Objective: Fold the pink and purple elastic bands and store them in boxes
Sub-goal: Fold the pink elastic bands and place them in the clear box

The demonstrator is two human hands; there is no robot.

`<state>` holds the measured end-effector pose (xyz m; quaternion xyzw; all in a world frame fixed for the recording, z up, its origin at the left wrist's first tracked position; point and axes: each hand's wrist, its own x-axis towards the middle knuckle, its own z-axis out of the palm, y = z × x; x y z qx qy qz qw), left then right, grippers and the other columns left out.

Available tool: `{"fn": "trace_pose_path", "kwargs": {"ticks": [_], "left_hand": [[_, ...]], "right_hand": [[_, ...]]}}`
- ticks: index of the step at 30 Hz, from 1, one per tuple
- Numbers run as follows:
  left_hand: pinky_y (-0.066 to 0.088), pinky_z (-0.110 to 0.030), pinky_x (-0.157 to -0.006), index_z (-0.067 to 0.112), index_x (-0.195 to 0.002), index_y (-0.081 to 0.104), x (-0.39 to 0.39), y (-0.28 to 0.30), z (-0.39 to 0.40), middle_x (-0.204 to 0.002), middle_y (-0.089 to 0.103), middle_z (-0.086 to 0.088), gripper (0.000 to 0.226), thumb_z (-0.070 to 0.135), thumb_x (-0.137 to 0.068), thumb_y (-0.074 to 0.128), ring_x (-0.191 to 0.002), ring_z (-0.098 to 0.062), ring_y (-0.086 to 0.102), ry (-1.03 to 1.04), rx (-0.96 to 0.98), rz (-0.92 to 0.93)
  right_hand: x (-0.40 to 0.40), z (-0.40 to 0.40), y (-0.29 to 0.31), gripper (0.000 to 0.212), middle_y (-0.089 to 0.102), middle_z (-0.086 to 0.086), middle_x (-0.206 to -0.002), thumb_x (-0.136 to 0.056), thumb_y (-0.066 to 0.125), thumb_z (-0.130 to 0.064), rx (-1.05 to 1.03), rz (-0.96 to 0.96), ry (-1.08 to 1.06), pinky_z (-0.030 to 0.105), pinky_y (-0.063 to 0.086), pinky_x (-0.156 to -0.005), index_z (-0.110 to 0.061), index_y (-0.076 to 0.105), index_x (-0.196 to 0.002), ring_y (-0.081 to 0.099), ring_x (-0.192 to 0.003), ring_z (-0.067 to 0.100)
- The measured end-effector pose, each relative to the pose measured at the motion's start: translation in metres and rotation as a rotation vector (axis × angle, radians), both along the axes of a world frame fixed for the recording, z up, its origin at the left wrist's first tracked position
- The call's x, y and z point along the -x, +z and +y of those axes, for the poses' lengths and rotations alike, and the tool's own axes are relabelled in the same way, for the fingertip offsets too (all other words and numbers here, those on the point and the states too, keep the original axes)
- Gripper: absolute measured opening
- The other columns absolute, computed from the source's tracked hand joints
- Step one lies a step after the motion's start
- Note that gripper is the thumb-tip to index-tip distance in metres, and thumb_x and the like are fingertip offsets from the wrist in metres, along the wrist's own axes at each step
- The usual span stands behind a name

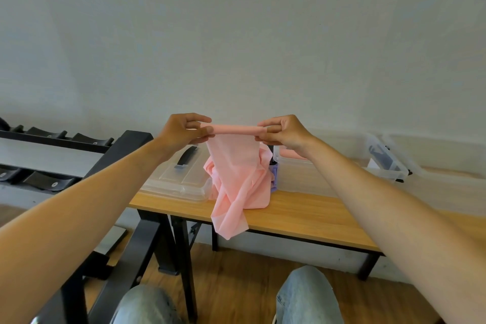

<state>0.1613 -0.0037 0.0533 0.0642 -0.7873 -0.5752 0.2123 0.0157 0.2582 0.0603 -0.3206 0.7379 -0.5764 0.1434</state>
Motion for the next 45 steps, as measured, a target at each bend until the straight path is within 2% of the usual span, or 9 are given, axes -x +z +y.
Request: {"fn": "trace_pose_path", "kwargs": {"ticks": [5, 10, 14, 20, 25, 30, 34, 38, 45], "left_hand": [[0.062, -0.031, -0.088, 0.015, -0.121, 0.072, 0.004, -0.009, -0.011, -0.115, 0.073, -0.007, 0.033, 0.008, -0.089, 0.076, -0.103, -0.022, 0.072, 0.011, 0.164, -0.032], [0.063, -0.026, -0.079, 0.012, -0.107, 0.077, 0.006, -0.011, -0.011, -0.097, 0.077, -0.006, 0.022, 0.007, -0.086, 0.079, -0.084, -0.015, 0.076, 0.076, 0.399, 0.006], [0.062, -0.024, -0.077, 0.015, -0.102, 0.079, 0.005, -0.017, -0.011, -0.095, 0.078, -0.002, 0.019, 0.006, -0.084, 0.081, -0.084, -0.015, 0.075, 0.105, 0.374, 0.022], [0.062, -0.025, -0.082, 0.011, -0.117, 0.075, 0.0, -0.019, -0.007, -0.111, 0.075, -0.006, 0.032, 0.014, -0.086, 0.079, -0.1, -0.021, 0.074, 0.063, 0.043, -0.023], [0.061, -0.02, -0.079, 0.013, -0.124, 0.072, -0.002, -0.021, -0.012, -0.11, 0.075, -0.008, 0.038, 0.011, -0.087, 0.079, -0.099, -0.021, 0.073, 0.068, 0.161, -0.095], [0.064, -0.031, -0.08, 0.008, -0.116, 0.074, -0.001, -0.021, -0.009, -0.098, 0.077, -0.01, 0.025, 0.011, -0.09, 0.075, -0.082, -0.019, 0.078, 0.068, 0.349, -0.11], [0.065, -0.033, -0.076, 0.008, -0.119, 0.069, -0.006, -0.021, -0.002, -0.091, 0.078, -0.012, 0.025, 0.016, -0.095, 0.069, -0.077, -0.022, 0.078, 0.079, 0.265, -0.043], [0.064, -0.032, -0.081, 0.009, -0.12, 0.071, -0.007, -0.016, 0.0, -0.106, 0.077, -0.013, 0.029, 0.014, -0.091, 0.073, -0.091, -0.023, 0.078, 0.044, 0.033, 0.004], [0.063, -0.03, -0.082, 0.01, -0.118, 0.072, -0.015, 0.021, 0.007, -0.099, 0.079, -0.015, 0.032, 0.015, -0.087, 0.078, -0.092, -0.024, 0.078, 0.035, -0.022, 0.079]], "right_hand": [[-0.001, -0.002, -0.005, 0.022, 0.079, 0.019, -0.091, -0.097, 0.069, 0.0, -0.157, 0.16, 0.029, 0.028, 0.063, -0.069, 0.002, 0.068, -0.118, 0.079, -0.081, 0.029], [-0.005, -0.004, -0.009, 0.023, 0.078, 0.024, -0.094, -0.093, 0.072, 0.002, -0.041, 0.019, 0.025, 0.032, 0.065, -0.076, 0.004, 0.068, -0.115, 0.079, -0.083, 0.03], [-0.007, -0.007, -0.009, 0.027, 0.078, 0.022, -0.094, -0.092, 0.078, -0.013, 0.046, -0.064, 0.016, 0.028, 0.064, -0.077, 0.003, 0.072, -0.113, 0.079, -0.088, 0.027], [-0.004, -0.01, -0.017, 0.032, 0.077, 0.022, -0.098, -0.088, 0.077, 0.004, 0.059, 0.047, -0.044, 0.019, 0.059, -0.066, 0.003, 0.067, -0.119, 0.079, -0.076, 0.015], [0.001, -0.014, -0.02, 0.026, 0.079, 0.016, -0.096, -0.085, 0.081, 0.002, -0.088, 0.27, -0.114, 0.023, 0.062, -0.072, 0.0, 0.074, -0.11, 0.079, -0.08, 0.015], [-0.005, -0.014, -0.019, 0.011, 0.078, 0.012, -0.08, -0.097, 0.071, -0.007, -0.122, 0.352, -0.102, 0.029, 0.063, -0.064, -0.005, 0.068, -0.108, 0.078, -0.067, 0.022], [-0.009, -0.011, -0.019, 0.017, 0.079, 0.016, -0.087, -0.097, 0.07, -0.003, -0.018, 0.213, -0.061, 0.036, 0.065, -0.071, 0.0, 0.064, -0.112, 0.079, -0.078, 0.026], [-0.014, -0.01, -0.011, 0.025, 0.079, 0.019, -0.097, -0.096, 0.074, -0.014, 0.142, -0.009, -0.044, 0.032, 0.065, -0.078, 0.001, 0.065, -0.115, 0.079, -0.089, 0.028], [-0.013, -0.002, 0.015, 0.036, 0.077, 0.02, -0.103, -0.093, 0.075, -0.006, 0.175, 0.091, -0.032, 0.024, 0.062, -0.076, 0.002, 0.063, -0.126, 0.079, -0.09, 0.02]]}}
